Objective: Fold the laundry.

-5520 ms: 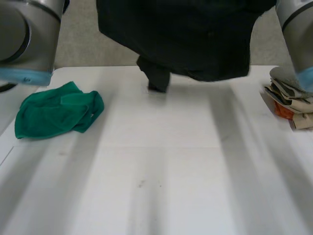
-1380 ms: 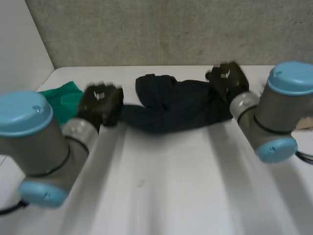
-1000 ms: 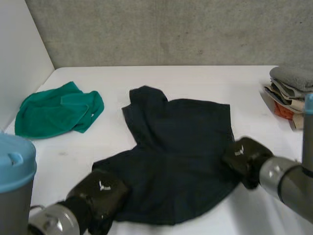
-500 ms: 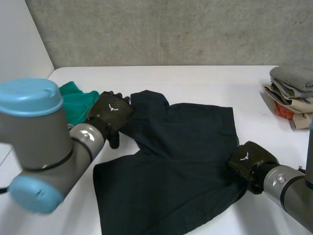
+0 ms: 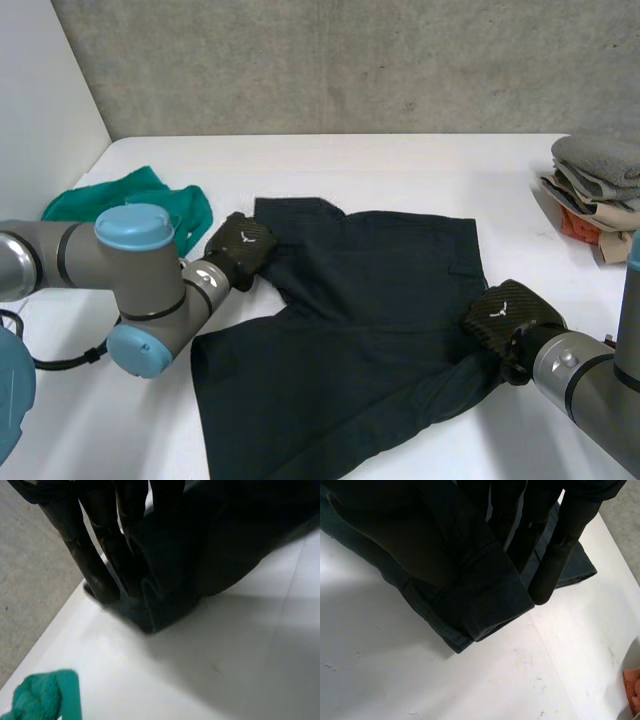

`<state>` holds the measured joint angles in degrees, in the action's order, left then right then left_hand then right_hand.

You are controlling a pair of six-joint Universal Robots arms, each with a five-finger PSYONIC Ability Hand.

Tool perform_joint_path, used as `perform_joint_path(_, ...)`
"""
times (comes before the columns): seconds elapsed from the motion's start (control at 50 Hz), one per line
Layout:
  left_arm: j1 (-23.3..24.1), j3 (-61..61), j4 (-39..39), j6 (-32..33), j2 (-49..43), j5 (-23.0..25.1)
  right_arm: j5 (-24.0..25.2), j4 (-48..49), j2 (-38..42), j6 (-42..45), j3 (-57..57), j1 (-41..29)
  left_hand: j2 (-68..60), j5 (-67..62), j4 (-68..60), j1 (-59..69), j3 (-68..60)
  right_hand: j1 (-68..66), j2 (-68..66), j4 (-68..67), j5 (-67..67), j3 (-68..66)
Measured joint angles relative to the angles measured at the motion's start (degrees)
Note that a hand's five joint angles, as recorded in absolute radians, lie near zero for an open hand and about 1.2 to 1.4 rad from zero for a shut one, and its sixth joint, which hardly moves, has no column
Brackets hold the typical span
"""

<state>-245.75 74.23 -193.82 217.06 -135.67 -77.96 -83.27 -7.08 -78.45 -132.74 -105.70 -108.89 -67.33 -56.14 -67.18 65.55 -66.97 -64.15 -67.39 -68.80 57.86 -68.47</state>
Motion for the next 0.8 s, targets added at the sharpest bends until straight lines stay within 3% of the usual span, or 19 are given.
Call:
perform_joint_path(0.06, 0.1, 0.8, -1.5, -0.3, 0.4, -0.9, 0.0, 0.1, 0.0, -0.2, -0.1, 0.0, -1.2, -0.3, -1.4, 0.0, -1.1, 0.0, 0.0, 0.0, 0.0, 0.0)
perform_joint_path(0.24, 0.2, 4.2, -1.7, 0.6, 4.0, -12.6, -0.1, 0.4, -0.1, -1.2, -0.1, -0.1, -1.2, -0.3, -1.4, 0.0, -1.1, 0.0, 0.0, 0.0, 0.0, 0.0)
perform_joint_path(0.34, 0.4, 6.8, -1.2, 1.7, 6.4, -14.6, -0.1, 0.9, -0.1, -1.9, 0.0, -0.1, -0.7, -0.2, -1.0, -0.1, -0.7, 0.0, 0.0, 0.0, 0.0, 0.0)
perform_joint_path(0.38, 0.6, 7.8, -1.0, 1.9, 7.6, -14.8, -0.1, 1.1, -0.1, -2.3, 0.1, -0.2, 12.9, 11.2, 11.4, -12.9, 11.4, 0.0, 0.0, 0.0, 0.0, 0.0)
perform_joint_path(0.4, 0.6, 8.0, -0.9, 1.9, 8.0, -14.8, -0.1, 1.2, -0.1, -2.5, 0.1, -0.2, 12.9, 11.2, 11.4, -12.9, 11.4, 0.0, 0.0, 0.0, 0.0, 0.0)
perform_joint_path(0.42, 0.8, 8.3, -0.9, 1.9, 8.7, -14.8, -0.1, 1.3, -0.1, -2.7, 0.1, -0.2, 32.8, 30.9, 31.3, -35.9, 31.0, 0.0, 0.0, 0.0, 0.0, 0.0)
perform_joint_path(0.44, 1.0, 8.7, -0.7, 1.9, 9.6, -14.8, -0.1, 1.4, -0.1, -3.1, 0.2, -0.2, 40.5, 39.7, 40.3, -44.4, 39.7, 0.0, 0.0, 0.0, 0.0, 0.0)
perform_joint_path(0.48, 1.3, 9.1, -0.4, 1.8, 10.7, -14.8, 0.0, 1.4, -0.1, -3.5, 0.2, -0.2, 48.9, 47.9, 48.8, -49.1, 48.0, 0.0, 0.0, 0.0, 0.0, 0.0)
perform_joint_path(0.56, 2.1, 10.6, 0.9, 1.2, 15.0, -14.9, 0.0, 2.0, -0.1, -5.0, 0.3, -0.1, 50.0, 49.5, 50.2, -49.1, 49.5, 0.0, 0.0, 0.0, 0.0, 0.0)
perform_joint_path(0.64, 2.9, 13.6, 3.4, -1.2, 21.6, -15.0, 0.2, 3.1, -0.2, -7.2, 0.6, -0.1, 50.0, 49.5, 50.2, -49.1, 49.5, 0.0, 0.0, 0.0, 0.0, 0.0)
perform_joint_path(0.8, 6.4, 22.5, 14.2, -17.9, 37.0, -14.8, 0.5, 5.1, 0.2, -15.4, 4.0, 0.1, 49.9, 49.1, 50.1, -48.8, 49.4, 0.0, 0.0, 0.0, 0.0, 0.0)
